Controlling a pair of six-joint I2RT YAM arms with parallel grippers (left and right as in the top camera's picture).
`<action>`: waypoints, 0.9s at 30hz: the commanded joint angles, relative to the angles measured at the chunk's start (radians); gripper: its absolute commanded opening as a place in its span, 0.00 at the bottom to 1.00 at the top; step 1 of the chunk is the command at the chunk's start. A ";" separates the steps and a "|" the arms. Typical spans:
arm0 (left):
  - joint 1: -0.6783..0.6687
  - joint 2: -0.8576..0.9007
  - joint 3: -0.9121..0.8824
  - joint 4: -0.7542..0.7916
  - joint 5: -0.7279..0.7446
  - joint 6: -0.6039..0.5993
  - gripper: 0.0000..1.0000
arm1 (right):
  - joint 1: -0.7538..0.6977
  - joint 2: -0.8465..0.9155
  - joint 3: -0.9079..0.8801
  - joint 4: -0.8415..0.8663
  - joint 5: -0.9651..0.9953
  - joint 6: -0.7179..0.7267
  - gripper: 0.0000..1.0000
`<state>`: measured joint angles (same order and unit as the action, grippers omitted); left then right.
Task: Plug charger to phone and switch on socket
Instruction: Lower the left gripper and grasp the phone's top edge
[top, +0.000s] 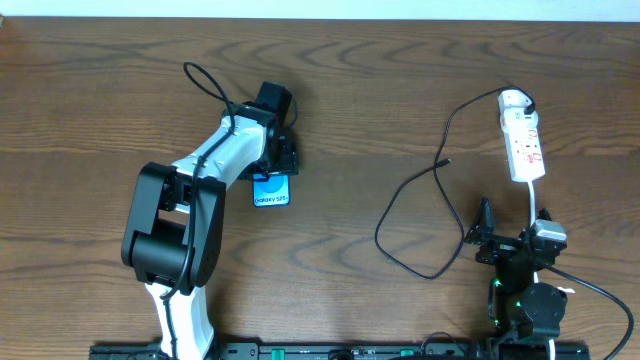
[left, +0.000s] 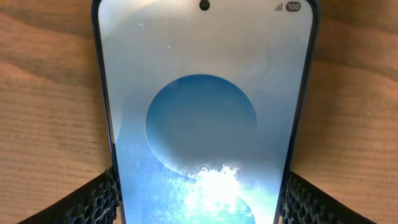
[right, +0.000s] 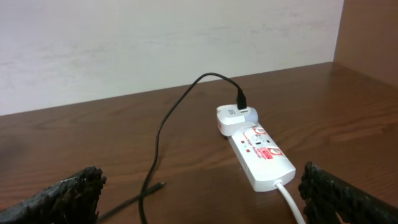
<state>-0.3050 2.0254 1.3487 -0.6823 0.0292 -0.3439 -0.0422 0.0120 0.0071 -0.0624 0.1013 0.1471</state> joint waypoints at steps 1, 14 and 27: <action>0.000 0.017 -0.008 0.001 -0.023 -0.080 0.76 | 0.006 -0.003 -0.002 -0.002 -0.003 -0.014 0.99; 0.000 0.018 -0.008 0.015 -0.023 -0.080 0.98 | 0.006 -0.003 -0.002 -0.002 -0.003 -0.014 0.99; 0.000 0.091 -0.008 0.011 -0.017 -0.013 0.97 | 0.006 -0.003 -0.002 -0.002 -0.003 -0.014 0.99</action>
<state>-0.3050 2.0392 1.3518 -0.6643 0.0162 -0.3828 -0.0422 0.0120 0.0071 -0.0624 0.1013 0.1471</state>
